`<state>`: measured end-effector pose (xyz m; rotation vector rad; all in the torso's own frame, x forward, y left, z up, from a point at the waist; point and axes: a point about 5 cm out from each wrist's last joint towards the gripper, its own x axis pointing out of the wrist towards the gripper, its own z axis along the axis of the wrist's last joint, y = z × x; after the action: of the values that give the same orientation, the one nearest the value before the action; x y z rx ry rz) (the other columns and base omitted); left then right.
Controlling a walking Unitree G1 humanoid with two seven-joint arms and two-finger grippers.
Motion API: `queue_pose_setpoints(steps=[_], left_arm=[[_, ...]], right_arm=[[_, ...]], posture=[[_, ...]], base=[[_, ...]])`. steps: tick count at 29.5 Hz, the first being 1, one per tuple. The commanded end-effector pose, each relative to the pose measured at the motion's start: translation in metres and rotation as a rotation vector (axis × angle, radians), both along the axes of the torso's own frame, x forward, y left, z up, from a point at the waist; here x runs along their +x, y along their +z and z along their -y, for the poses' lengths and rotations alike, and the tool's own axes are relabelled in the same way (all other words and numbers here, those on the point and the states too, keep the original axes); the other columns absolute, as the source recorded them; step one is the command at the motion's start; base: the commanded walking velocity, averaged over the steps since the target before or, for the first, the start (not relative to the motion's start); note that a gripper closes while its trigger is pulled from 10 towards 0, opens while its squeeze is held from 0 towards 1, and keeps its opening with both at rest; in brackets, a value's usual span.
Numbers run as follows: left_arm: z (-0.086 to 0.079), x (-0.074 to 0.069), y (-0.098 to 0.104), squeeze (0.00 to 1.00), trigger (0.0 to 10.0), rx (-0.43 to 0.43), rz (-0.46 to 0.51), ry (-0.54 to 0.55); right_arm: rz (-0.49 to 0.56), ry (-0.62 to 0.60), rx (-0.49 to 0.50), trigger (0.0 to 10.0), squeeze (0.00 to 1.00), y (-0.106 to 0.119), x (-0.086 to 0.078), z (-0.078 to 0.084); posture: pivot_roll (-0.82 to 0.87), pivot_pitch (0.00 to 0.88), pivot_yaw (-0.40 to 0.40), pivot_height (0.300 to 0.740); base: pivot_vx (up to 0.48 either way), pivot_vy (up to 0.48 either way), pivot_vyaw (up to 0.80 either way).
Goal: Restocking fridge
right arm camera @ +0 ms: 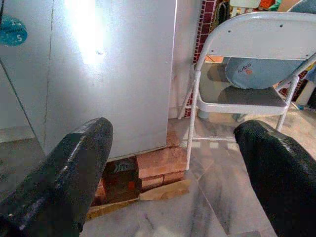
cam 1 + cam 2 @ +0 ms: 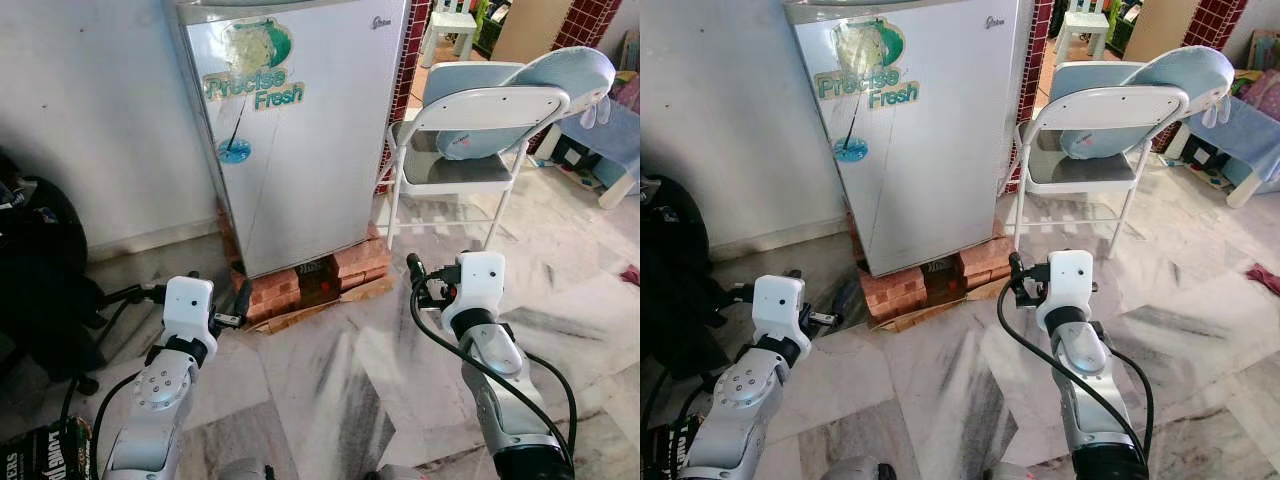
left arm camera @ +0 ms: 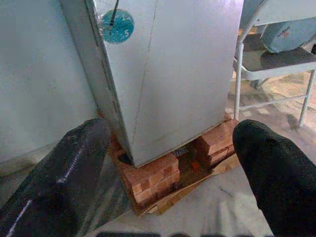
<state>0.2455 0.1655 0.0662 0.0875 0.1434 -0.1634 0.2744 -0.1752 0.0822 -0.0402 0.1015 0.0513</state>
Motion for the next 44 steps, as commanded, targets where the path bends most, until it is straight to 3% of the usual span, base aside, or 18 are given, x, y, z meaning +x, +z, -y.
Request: queue_pose_setpoints(steps=[1, 11, 12, 14, 17, 19, 22, 30, 35, 44], left_arm=[[0.0, 0.001, 0.002, 0.0, 10.0, 0.014, 0.008, -0.003], [0.0, 0.001, 0.002, 0.0, 10.0, 0.014, 0.008, -0.003], [0.0, 0.001, 0.002, 0.0, 10.0, 0.015, 0.009, -0.003], [-0.001, 0.014, 0.007, 0.0, 10.0, 0.077, 0.042, 0.05], [0.001, 0.014, 0.006, 0.0, 10.0, 0.071, 0.036, 0.038], [0.001, 0.014, 0.006, 0.0, 10.0, 0.072, 0.037, 0.038], [0.004, 0.015, 0.008, 0.0, 10.0, 0.069, 0.059, 0.012], [0.005, 0.015, 0.009, 0.0, 10.0, 0.037, 0.046, -0.001], [0.006, 0.015, 0.012, 0.0, 10.0, 0.05, 0.079, -0.027], [0.007, 0.014, 0.01, 0.0, 10.0, 0.017, 0.053, -0.015]], right_arm=[[0.022, 0.0, 0.0, 10.0, 0.0, 0.006, 0.002, 0.0], [0.022, 0.0, 0.0, 10.0, 0.0, 0.006, 0.002, 0.0], [0.024, -0.001, 0.002, 10.0, 0.0, 0.006, 0.002, 0.0], [0.092, 0.012, -0.005, 10.0, 0.0, 0.02, 0.017, -0.003], [0.104, -0.007, -0.048, 10.0, 0.0, 0.021, 0.018, -0.002], [0.076, 0.017, 0.038, 10.0, 0.0, 0.018, 0.017, -0.007], [0.114, 0.07, 0.067, 10.0, 0.0, 0.023, 0.015, -0.011], [0.122, 0.071, 0.069, 10.0, 0.0, 0.026, 0.017, -0.01], [0.13, 0.074, 0.068, 10.0, 0.0, 0.027, 0.017, -0.009], [0.136, 0.076, 0.063, 10.0, 0.0, 0.027, 0.018, -0.009]], posture=[[0.06, 0.0, 0.011, 0.74], [0.06, 0.0, 0.011, 0.74], [0.0, 0.0, 0.0, 0.74], [0.07, 0.0, 0.001, 0.74], [0.06, 0.0, 0.001, 0.74], [0.07, 0.001, 0.0, 0.74], [0.07, 0.004, 0.0, 0.74], [0.07, 0.003, 0.0, 0.74], [0.07, 0.006, 0.0, 0.74], [0.07, 0.008, -0.003, 0.74]], base=[[0.0, 0.0, 0.0], [0.0, 0.0, 0.0], [0.0, 0.0, 0.0], [0.0, 0.163, 0.0], [0.0, 0.48, 0.0], [0.0, 0.48, 0.0], [0.0, 0.455, 0.0], [0.328, 0.35, -0.5], [0.331, 0.348, 0.0], [0.332, 0.347, 0.0]])
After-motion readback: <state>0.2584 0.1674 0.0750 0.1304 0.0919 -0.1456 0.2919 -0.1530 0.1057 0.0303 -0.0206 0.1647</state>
